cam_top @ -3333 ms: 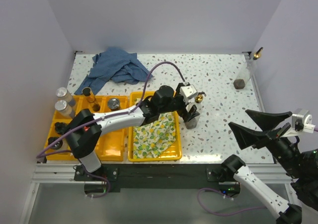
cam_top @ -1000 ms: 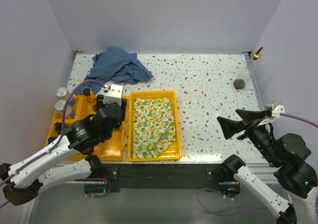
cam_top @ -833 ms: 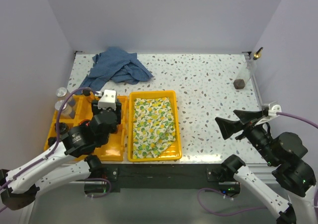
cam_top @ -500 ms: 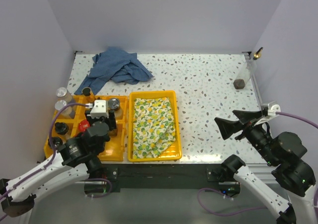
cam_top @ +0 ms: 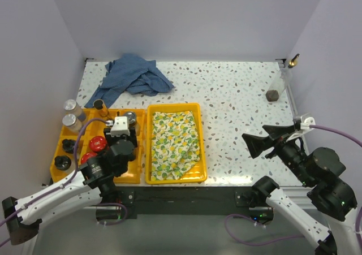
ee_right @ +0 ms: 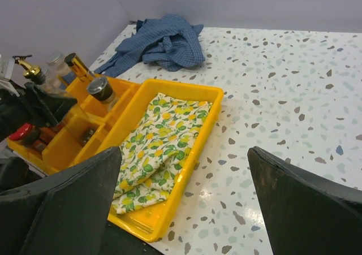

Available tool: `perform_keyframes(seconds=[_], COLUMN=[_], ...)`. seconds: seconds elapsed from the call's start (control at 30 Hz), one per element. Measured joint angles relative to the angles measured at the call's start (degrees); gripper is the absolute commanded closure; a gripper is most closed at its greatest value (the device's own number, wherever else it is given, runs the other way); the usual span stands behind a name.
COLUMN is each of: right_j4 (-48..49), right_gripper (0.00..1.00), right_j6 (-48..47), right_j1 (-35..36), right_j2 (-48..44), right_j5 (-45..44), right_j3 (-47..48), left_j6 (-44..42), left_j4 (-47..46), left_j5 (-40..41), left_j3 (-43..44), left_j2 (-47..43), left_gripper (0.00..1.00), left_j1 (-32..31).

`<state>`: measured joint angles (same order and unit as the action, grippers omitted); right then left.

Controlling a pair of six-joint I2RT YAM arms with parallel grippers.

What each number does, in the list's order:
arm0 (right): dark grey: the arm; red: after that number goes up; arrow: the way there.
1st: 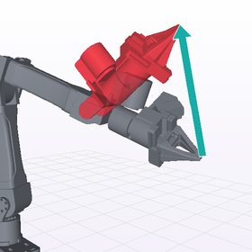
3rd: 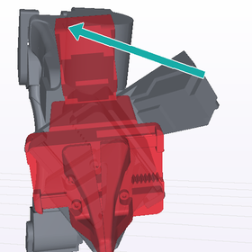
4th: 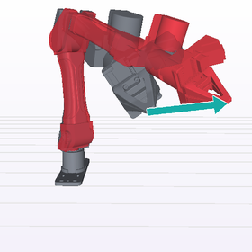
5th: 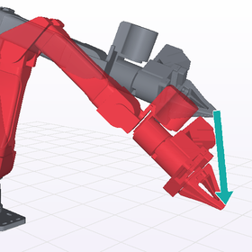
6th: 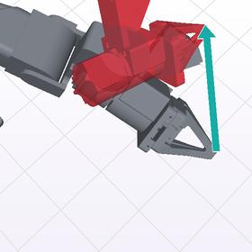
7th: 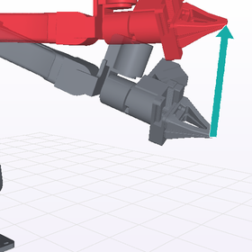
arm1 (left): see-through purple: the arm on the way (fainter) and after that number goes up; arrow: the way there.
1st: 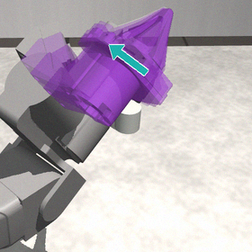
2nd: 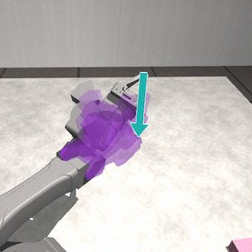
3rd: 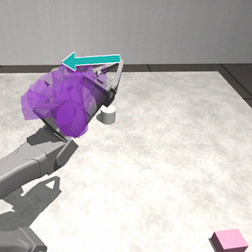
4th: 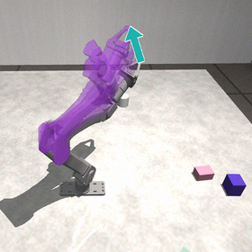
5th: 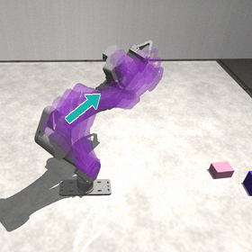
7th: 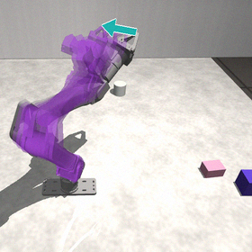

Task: Organize the condiment bottles
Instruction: Place the bottle in the storage box.

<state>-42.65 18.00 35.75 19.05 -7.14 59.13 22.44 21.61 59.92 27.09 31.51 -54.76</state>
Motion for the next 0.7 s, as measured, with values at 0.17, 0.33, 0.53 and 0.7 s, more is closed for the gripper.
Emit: perform_keyframes(seconds=[0.17,0.33,0.53,0.7], right_j4=[0.0,0.4,1.8,2.9], right_gripper=[0.01,0.01,0.01,0.01], right_j6=[0.0,0.3,1.7,3.6], right_j1=[0.0,0.0,0.0,0.0], right_j2=[1.3,1.6,2.9,6.5], right_j5=[0.7,1.7,2.5,3.0], right_j3=[0.1,0.0,-0.9,-1.6], left_j6=[1.1,3.3,7.2,8.5], left_j4=[-1.6,0.5,7.0,11.2], left_j5=[2.1,3.8,4.4,2.6], left_j3=[-0.6,2.0,12.5,19.5], left_j2=[0.4,2.1,4.9,5.2], left_gripper=[0.08,0.0,0.0,0.0], left_j1=[0.0,0.0,0.0,0.0])
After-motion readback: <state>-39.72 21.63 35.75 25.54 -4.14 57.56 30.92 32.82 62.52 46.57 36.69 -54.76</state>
